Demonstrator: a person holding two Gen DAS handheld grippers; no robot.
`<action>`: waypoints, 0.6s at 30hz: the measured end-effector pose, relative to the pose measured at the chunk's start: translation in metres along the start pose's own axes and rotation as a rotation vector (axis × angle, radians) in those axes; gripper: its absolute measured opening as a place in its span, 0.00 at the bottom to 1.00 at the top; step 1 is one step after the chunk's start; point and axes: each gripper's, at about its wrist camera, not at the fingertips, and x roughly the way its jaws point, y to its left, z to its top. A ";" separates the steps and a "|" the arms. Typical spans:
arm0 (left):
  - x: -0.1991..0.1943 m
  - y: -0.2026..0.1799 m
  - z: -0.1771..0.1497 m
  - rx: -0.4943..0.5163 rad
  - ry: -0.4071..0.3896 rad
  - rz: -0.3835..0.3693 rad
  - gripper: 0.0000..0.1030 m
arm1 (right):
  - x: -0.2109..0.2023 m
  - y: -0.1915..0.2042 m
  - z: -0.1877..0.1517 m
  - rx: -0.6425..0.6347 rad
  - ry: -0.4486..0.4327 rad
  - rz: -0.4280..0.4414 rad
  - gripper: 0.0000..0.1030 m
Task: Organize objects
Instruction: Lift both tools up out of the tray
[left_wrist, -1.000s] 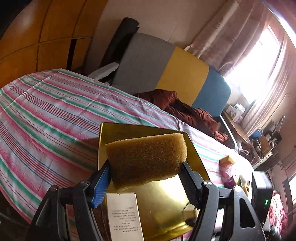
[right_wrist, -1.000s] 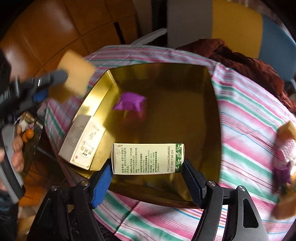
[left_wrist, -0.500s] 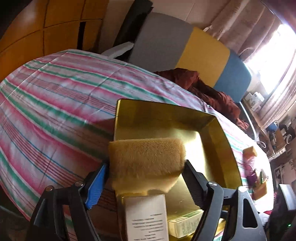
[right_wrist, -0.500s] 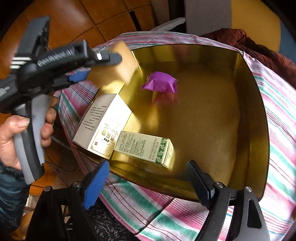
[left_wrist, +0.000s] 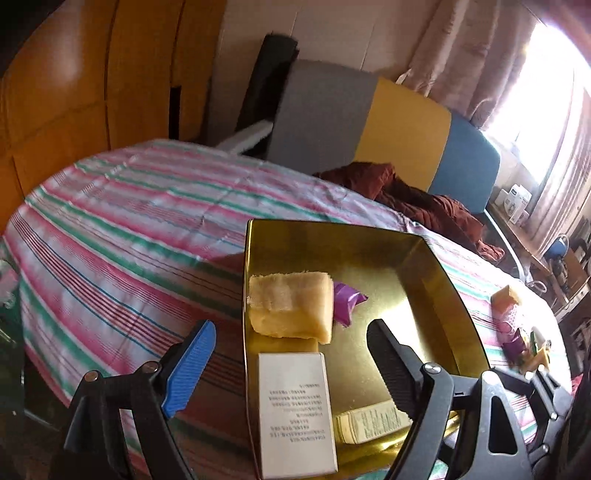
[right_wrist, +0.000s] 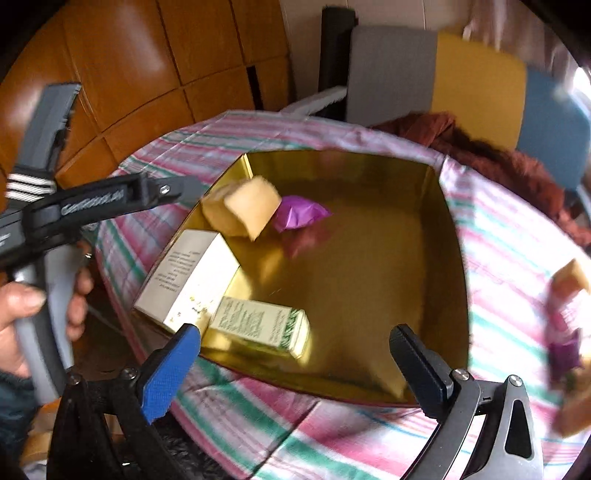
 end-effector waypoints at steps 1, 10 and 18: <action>-0.005 -0.003 -0.002 0.010 -0.017 0.006 0.83 | -0.003 0.001 0.000 -0.021 -0.018 -0.028 1.00; -0.036 -0.036 -0.020 0.125 -0.109 0.026 0.84 | -0.022 -0.015 -0.005 0.004 -0.067 -0.050 1.00; -0.043 -0.056 -0.034 0.181 -0.096 0.033 0.84 | -0.035 -0.038 -0.014 0.083 -0.067 -0.099 1.00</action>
